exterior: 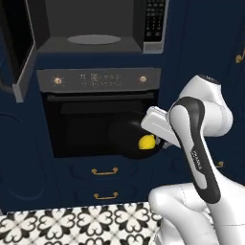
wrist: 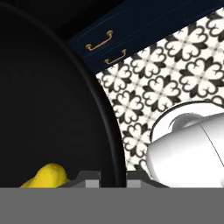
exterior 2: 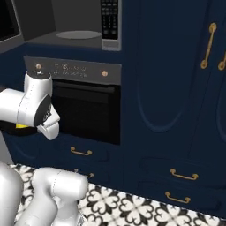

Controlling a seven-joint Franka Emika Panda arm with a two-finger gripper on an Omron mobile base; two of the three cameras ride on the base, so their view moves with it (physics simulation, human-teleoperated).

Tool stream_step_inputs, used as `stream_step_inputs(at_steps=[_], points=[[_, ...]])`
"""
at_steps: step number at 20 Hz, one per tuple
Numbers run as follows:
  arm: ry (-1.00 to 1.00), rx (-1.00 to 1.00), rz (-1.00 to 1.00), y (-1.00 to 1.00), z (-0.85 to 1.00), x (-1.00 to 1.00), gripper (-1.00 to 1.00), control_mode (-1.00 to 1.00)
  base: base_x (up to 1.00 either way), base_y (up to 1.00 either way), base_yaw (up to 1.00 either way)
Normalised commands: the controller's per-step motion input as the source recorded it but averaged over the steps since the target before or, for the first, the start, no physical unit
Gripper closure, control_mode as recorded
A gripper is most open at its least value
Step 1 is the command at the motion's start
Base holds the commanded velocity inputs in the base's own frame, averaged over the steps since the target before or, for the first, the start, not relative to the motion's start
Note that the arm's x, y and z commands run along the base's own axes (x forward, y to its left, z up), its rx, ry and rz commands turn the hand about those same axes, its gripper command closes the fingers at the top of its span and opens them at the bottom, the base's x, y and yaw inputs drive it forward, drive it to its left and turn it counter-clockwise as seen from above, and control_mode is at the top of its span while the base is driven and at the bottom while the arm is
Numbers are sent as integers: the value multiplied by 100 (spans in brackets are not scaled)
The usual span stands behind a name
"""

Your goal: Pick the lemon from the sink and place it in the bowl. Then pick the bowl and place it in the microwave. Then close the microwave door and press the start button.

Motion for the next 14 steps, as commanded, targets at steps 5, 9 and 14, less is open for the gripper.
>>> stream_step_inputs(at_steps=[5, 9, 14], points=[[0, 0, 0, 0, 0, 0, 100, 100, 42, 27, 0], [0, 0, 0, 0, 0, 0, 100, 100, 16, 59, 0], [0, 0, 0, 0, 0, 0, 100, 100, 40, 38, -6]])
